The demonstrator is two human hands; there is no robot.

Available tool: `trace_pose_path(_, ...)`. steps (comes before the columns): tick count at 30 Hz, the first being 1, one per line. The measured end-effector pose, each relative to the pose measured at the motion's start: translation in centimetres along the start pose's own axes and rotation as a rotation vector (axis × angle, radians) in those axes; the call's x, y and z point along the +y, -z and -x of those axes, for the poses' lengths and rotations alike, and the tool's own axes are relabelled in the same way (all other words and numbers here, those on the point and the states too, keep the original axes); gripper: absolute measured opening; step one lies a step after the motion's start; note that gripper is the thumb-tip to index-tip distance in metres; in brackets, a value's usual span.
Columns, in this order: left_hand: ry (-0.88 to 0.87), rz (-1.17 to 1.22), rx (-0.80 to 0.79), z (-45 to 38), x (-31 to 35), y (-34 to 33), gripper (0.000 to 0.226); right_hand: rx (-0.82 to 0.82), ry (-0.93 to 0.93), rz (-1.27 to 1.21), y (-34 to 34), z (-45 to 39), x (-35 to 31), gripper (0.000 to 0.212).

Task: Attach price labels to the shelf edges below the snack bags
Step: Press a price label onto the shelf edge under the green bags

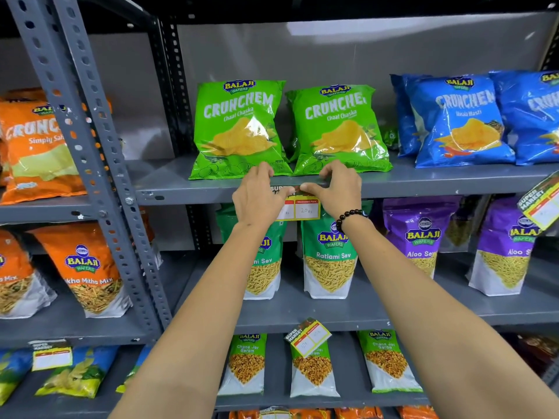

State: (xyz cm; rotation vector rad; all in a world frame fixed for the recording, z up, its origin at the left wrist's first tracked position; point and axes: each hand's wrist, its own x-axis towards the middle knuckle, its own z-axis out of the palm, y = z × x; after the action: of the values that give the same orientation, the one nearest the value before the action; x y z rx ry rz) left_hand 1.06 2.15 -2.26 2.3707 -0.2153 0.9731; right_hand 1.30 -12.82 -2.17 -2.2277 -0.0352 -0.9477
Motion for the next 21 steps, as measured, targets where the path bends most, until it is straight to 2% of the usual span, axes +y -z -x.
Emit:
trace_pose_path(5,-0.015,-0.036,-0.026,-0.2,0.1,-0.4,0.041,-0.004,-0.018,-0.015,-0.1,-0.7,0.3,0.051)
trace_pose_path(8,-0.026,-0.054,-0.051,0.0,0.4,-0.4,0.047,0.02,0.027,-0.017,-0.1,0.2,0.4,0.052)
trace_pose_path(11,-0.052,-0.048,0.056,1.9,-0.3,-0.9,0.068,0.133,0.142,0.031,-0.6,2.8,1.8,0.056)
trace_pose_path(14,-0.008,0.015,0.158,6.3,-2.3,-2.8,0.073,0.177,0.215,0.14,-2.3,6.6,5.0,0.052)
trace_pose_path(17,0.053,0.004,0.077,11.9,-4.9,-6.0,0.071,0.063,0.253,0.297,-4.4,10.9,8.8,0.045)
trace_pose_path(19,0.071,-0.069,-0.033,15.7,-6.6,-8.2,0.067,-0.057,0.298,0.43,-5.8,13.7,11.3,0.04)
trace_pose_path(21,0.097,-0.144,-0.176,19.0,-8.3,-10.2,0.063,-0.219,0.297,0.527,-7.0,16.0,13.4,0.043)
